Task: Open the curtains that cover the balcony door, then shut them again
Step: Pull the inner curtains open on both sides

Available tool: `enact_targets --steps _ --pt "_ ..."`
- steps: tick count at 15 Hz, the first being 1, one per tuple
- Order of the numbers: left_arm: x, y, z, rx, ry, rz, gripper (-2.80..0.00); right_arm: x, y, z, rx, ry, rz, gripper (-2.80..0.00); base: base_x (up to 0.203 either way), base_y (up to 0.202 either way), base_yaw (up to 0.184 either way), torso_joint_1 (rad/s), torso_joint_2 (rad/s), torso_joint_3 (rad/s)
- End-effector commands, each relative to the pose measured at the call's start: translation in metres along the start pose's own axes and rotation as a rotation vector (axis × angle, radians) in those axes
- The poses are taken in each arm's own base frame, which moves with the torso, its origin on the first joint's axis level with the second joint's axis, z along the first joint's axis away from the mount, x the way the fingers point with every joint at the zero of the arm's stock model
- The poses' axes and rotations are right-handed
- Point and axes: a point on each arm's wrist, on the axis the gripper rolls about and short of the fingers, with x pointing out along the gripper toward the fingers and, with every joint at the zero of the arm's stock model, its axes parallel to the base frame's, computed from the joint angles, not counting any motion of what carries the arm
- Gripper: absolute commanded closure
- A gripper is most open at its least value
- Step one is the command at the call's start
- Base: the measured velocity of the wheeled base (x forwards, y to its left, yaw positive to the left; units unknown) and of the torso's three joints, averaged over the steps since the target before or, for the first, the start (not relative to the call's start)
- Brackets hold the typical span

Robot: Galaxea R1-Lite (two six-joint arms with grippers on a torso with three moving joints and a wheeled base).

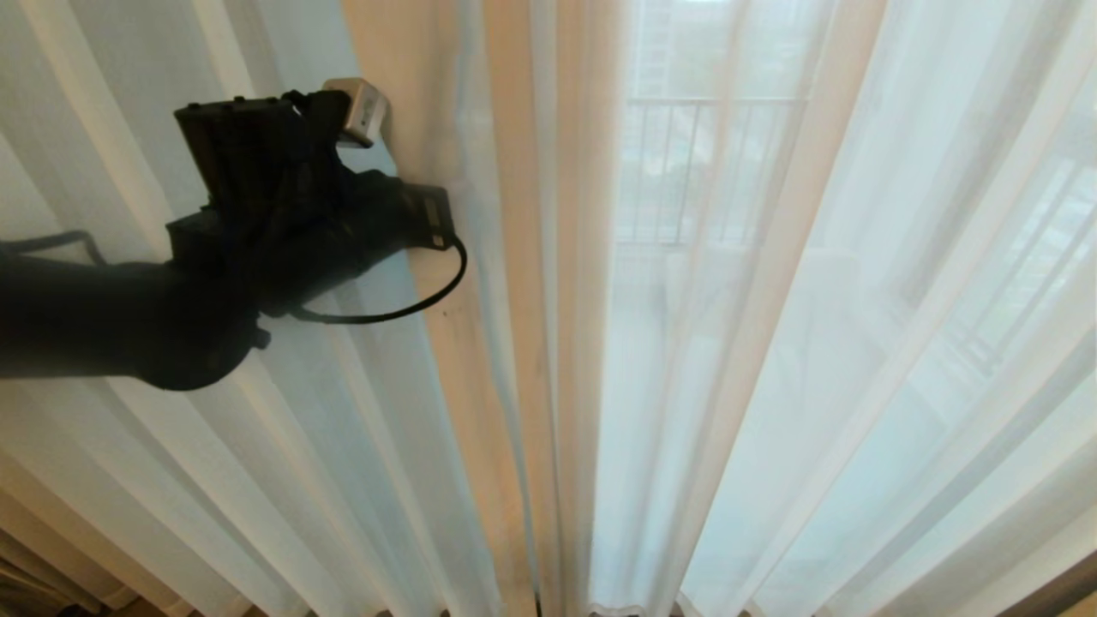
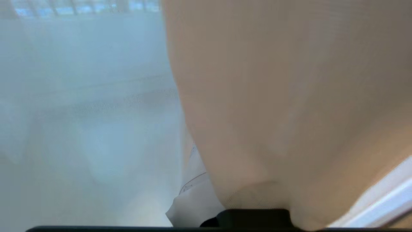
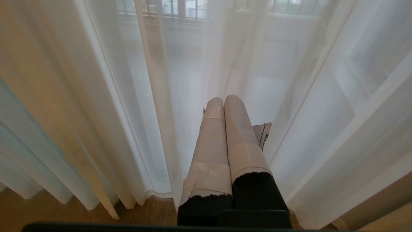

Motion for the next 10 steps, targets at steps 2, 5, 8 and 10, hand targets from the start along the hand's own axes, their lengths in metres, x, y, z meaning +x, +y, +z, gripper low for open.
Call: enact_targets --steps 2,5,8,10 --pt "-0.006 0.000 0.009 0.001 -0.030 0.046 0.00 0.000 0.000 0.000 -0.001 0.000 0.000 0.00 0.000 0.000 0.000 0.000 0.00 0.000" --pt "-0.012 0.002 0.016 0.001 -0.053 0.090 0.00 0.000 0.000 0.000 -0.001 0.000 0.001 0.00 0.000 0.000 0.000 0.000 0.00 0.000" --pt "-0.022 0.006 0.025 0.003 -0.087 0.118 0.00 0.000 0.000 0.000 -0.001 0.000 0.000 0.00 0.000 0.000 0.000 0.000 0.00 0.000" --pt "-0.032 0.011 0.028 0.007 -0.100 0.137 0.00 0.000 0.000 0.000 -0.001 0.000 0.001 0.00 0.000 0.000 0.000 0.000 0.00 0.000"
